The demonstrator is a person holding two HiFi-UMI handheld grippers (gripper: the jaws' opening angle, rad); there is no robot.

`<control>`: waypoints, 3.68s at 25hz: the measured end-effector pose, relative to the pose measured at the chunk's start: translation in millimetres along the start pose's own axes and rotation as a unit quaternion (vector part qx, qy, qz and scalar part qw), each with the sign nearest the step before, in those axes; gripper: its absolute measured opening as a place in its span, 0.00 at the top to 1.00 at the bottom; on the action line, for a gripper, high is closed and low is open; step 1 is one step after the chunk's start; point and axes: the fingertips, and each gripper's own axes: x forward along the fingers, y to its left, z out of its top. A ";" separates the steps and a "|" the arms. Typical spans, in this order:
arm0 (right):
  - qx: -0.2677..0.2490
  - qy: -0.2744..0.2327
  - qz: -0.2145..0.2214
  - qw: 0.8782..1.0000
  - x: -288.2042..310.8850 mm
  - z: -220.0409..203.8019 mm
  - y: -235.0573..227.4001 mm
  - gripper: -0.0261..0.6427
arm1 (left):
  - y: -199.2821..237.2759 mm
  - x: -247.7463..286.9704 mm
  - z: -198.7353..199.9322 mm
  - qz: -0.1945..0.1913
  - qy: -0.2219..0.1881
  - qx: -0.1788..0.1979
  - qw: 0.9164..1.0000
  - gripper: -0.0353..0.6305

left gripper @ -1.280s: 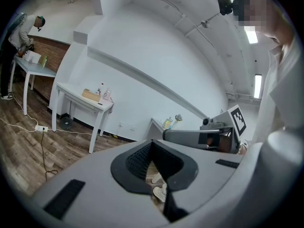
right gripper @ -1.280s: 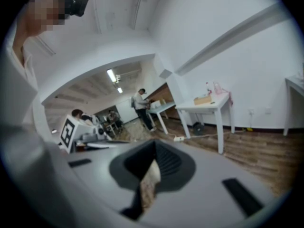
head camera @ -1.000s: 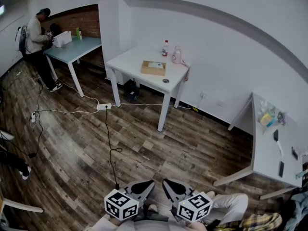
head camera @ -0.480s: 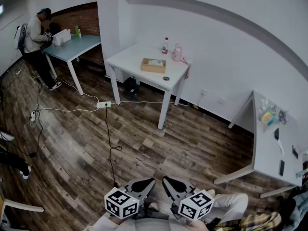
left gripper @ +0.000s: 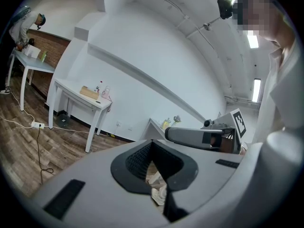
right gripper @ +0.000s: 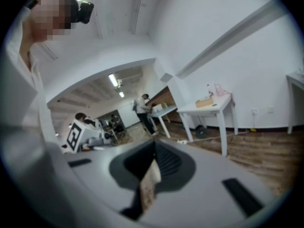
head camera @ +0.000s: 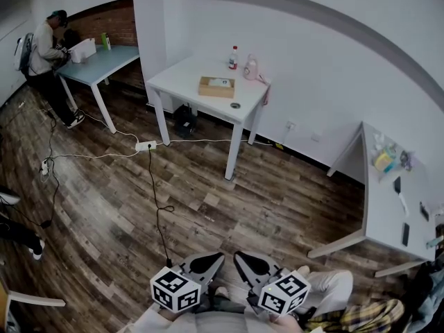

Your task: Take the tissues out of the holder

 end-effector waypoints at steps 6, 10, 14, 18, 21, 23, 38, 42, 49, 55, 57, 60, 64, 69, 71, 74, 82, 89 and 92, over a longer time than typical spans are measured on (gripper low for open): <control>-0.002 -0.007 -0.004 1.000 -0.4 8.4 -9.9 0.94 | 5.5 7.2 6.1 0.006 -0.012 -0.011 1.000 0.92; -0.016 -0.014 0.000 1.000 2.6 27.8 -26.0 0.94 | 9.7 20.6 19.5 0.007 -0.033 -0.019 0.999 0.92; -0.023 -0.016 0.002 1.000 -0.5 34.2 -42.1 0.94 | 11.7 34.0 24.7 0.011 -0.049 -0.023 0.998 0.92; -0.018 -0.011 0.005 1.000 5.1 36.0 -60.3 0.94 | 16.8 52.6 25.1 0.010 -0.051 -0.035 0.998 0.92; -0.016 -0.012 0.009 1.000 18.3 42.2 -67.1 0.94 | 24.9 63.4 30.2 0.006 -0.046 -0.037 0.998 0.92; -0.014 -0.016 0.009 1.000 29.8 48.8 -75.6 0.94 | 36.0 71.7 36.0 0.006 -0.045 -0.035 0.998 0.92; -0.022 -0.052 -0.013 0.998 190.3 163.1 -176.0 0.94 | 199.8 160.2 164.0 -0.023 -0.034 -0.015 0.999 0.92; -0.027 -0.060 -0.021 0.998 233.9 189.4 -198.2 0.94 | 242.0 177.3 191.0 -0.031 -0.026 -0.016 0.999 0.92; 0.000 -0.054 -0.026 0.998 270.8 205.4 -229.6 0.94 | 284.9 204.6 206.8 -0.038 0.001 -0.027 0.999 0.92; 0.002 -0.056 -0.031 0.998 302.2 227.3 -265.8 0.94 | 327.9 226.8 232.1 -0.024 -0.003 -0.029 0.999 0.92; 0.000 -0.058 -0.030 0.998 315.9 236.5 -279.6 0.94 | 345.0 235.2 243.6 -0.016 -0.008 -0.024 1.000 0.92; -0.005 -0.060 -0.026 0.998 339.6 254.1 -302.1 0.94 | 370.9 251.9 266.0 -0.007 -0.021 -0.019 1.000 0.92; -0.027 -0.057 -0.019 0.998 371.5 282.3 -332.7 0.94 | 402.1 280.9 297.6 0.006 -0.035 -0.004 0.999 0.92; -0.043 -0.053 -0.010 0.998 402.9 321.6 -378.9 0.94 | 433.7 331.7 338.1 0.010 -0.050 0.001 0.999 0.92; -0.043 -0.051 -0.005 0.998 413.1 336.8 -398.2 0.94 | 445.2 352.2 353.4 0.013 -0.054 0.002 0.998 0.92; -0.046 -0.052 0.004 0.998 427.9 357.4 -426.8 0.94 | 461.5 381.0 373.5 0.019 -0.059 0.005 0.998 0.92; -0.054 -0.047 0.038 0.997 467.5 388.9 -472.7 0.94 | 497.0 422.0 399.3 0.053 -0.066 0.013 0.996 0.92; -0.037 -0.040 0.041 0.998 487.1 389.1 -486.6 0.94 | 523.4 432.8 401.7 0.073 -0.053 0.012 0.996 0.92; -0.030 -0.033 0.036 0.998 493.2 386.1 -491.6 0.94 | 532.5 435.3 405.2 0.077 -0.050 0.018 0.996 0.92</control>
